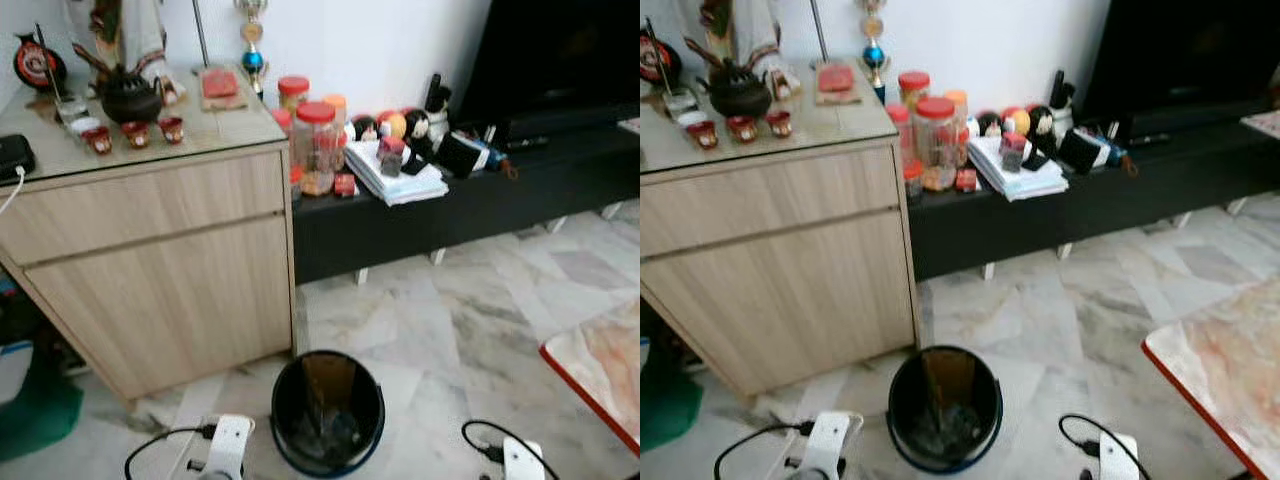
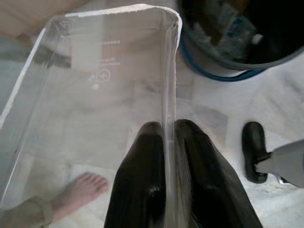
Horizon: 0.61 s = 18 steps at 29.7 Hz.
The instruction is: Picking trash to rubbish bin
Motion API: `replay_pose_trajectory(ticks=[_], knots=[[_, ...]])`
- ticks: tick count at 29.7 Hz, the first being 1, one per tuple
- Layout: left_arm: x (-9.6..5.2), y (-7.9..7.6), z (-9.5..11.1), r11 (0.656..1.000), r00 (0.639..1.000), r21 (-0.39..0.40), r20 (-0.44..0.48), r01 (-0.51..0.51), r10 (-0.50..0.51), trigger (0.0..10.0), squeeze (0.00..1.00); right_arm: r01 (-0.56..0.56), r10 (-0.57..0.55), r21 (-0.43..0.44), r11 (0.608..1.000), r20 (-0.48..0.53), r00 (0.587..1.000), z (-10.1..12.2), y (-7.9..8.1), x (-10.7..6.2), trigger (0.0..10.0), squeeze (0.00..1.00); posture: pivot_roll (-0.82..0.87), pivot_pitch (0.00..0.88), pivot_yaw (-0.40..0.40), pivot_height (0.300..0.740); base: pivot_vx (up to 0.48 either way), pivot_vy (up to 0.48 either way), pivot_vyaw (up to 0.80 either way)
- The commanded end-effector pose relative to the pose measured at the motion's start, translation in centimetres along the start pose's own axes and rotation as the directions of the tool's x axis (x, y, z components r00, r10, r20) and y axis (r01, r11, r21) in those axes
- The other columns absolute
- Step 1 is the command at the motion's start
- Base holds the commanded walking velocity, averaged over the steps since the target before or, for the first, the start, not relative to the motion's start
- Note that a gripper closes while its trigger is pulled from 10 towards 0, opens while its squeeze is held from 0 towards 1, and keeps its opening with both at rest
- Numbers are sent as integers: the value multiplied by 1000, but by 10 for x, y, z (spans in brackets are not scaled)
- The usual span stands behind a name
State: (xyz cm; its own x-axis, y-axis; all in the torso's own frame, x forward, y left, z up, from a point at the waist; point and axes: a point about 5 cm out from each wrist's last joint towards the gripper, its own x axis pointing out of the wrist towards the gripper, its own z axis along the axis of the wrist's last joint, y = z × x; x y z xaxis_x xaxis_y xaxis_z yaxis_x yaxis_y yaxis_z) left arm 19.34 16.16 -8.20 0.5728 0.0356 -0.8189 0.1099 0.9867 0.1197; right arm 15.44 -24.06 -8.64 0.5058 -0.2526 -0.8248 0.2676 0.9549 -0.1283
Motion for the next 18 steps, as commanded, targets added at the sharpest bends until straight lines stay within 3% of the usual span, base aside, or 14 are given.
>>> replay_pose_trajectory(ticks=[1,15,18], knots=[[0,1,-1,1000,1000,-1,-11,-3,3,10000,0,2,-2,8,1000,11,1000,4,0,1,10000,0,-66,37,-65,740,274,0,0],[1,2,5,1000,1000,2,6,-3,3,10000,0,-5,0,94,996,52,999,10,1,1,10000,0,-68,42,-61,740,274,0,0],[1,2,6,1000,1000,4,8,-2,2,10000,0,-4,-2,97,995,58,998,12,1,1,10000,0,-69,45,-60,740,274,0,-550]])
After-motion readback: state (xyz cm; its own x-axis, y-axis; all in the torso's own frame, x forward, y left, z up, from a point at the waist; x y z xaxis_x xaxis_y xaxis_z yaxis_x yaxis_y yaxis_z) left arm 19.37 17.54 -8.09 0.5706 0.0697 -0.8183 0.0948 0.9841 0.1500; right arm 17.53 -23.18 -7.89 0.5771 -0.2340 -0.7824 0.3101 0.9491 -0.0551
